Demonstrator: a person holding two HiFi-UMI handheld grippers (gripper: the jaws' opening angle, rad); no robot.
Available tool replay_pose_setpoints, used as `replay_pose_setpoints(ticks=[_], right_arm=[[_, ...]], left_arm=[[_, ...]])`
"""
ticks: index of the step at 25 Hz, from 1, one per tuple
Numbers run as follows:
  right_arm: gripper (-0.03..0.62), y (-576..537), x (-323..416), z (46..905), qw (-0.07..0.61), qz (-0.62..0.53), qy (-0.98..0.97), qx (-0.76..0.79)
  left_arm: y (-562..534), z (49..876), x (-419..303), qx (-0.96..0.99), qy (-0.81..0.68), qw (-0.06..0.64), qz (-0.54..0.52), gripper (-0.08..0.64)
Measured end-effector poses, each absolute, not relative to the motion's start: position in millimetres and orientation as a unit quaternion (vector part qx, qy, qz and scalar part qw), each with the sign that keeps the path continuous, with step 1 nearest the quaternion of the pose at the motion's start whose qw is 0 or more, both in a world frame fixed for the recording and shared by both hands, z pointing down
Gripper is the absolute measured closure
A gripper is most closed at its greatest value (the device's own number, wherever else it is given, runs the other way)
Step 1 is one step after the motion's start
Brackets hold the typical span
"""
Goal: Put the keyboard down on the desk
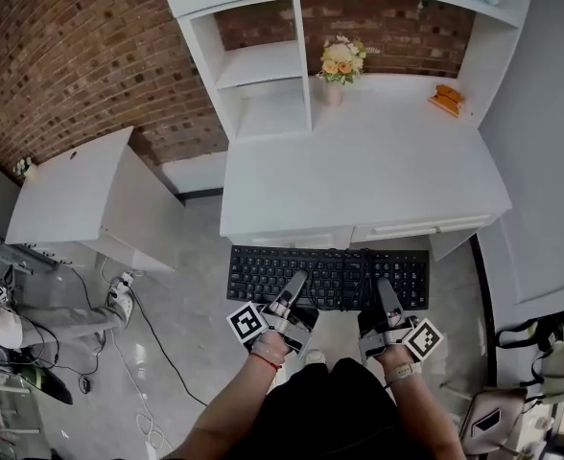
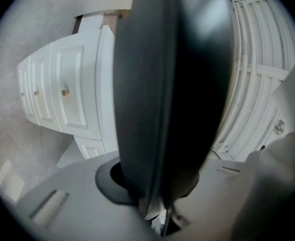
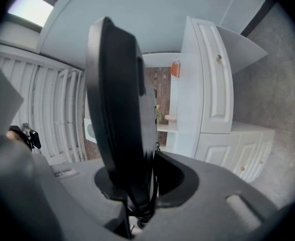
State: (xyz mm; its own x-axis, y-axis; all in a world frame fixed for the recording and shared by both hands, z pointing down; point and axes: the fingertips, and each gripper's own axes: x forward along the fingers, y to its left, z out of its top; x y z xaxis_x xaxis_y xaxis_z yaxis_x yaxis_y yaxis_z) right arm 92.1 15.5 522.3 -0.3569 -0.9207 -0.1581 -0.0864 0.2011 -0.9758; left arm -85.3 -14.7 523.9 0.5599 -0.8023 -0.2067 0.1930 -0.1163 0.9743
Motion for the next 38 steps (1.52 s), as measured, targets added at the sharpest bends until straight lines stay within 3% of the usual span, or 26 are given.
replay_pose_setpoints(ticks=[38], right_arm=[[0.517,-195.9,170.8,572.3,0.376,-0.562,0.628,-0.385]], left_arm=[[-215.0,571.3,-6.5,0.598,-0.299,0.633,-0.39,0.494]])
